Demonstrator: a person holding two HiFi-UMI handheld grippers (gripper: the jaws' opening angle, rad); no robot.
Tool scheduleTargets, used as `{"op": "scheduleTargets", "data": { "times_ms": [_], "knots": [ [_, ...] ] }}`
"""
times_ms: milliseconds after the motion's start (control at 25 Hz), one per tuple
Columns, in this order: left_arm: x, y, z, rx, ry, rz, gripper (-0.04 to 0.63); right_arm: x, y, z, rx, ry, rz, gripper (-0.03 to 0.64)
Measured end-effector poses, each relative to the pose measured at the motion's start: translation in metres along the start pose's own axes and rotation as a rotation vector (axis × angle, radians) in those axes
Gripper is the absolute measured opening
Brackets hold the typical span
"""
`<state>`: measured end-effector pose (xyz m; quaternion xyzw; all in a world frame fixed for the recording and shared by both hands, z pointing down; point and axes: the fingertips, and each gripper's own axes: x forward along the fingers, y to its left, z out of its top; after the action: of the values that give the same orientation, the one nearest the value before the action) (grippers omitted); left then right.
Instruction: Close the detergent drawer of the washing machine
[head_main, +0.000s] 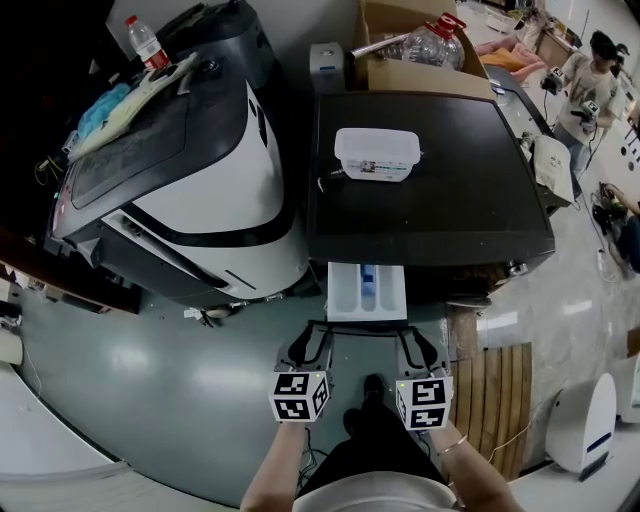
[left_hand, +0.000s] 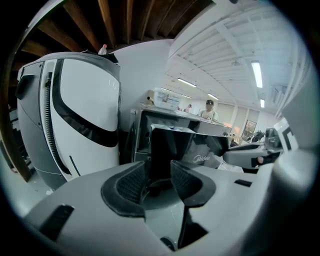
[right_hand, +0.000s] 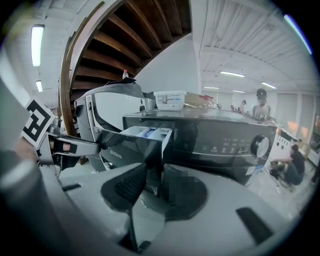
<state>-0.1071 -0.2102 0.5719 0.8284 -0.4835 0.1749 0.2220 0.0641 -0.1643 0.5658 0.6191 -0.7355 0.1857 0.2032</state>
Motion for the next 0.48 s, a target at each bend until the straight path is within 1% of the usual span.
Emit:
{"op": "scheduleTargets", "data": {
  "times_ms": [480],
  "knots": [
    [0.016,0.006,0.013,0.003,-0.006,0.011,0.14,0.016,-0.007,0.012,-0.006,0.0,-0.005,0.112]
  ]
}}
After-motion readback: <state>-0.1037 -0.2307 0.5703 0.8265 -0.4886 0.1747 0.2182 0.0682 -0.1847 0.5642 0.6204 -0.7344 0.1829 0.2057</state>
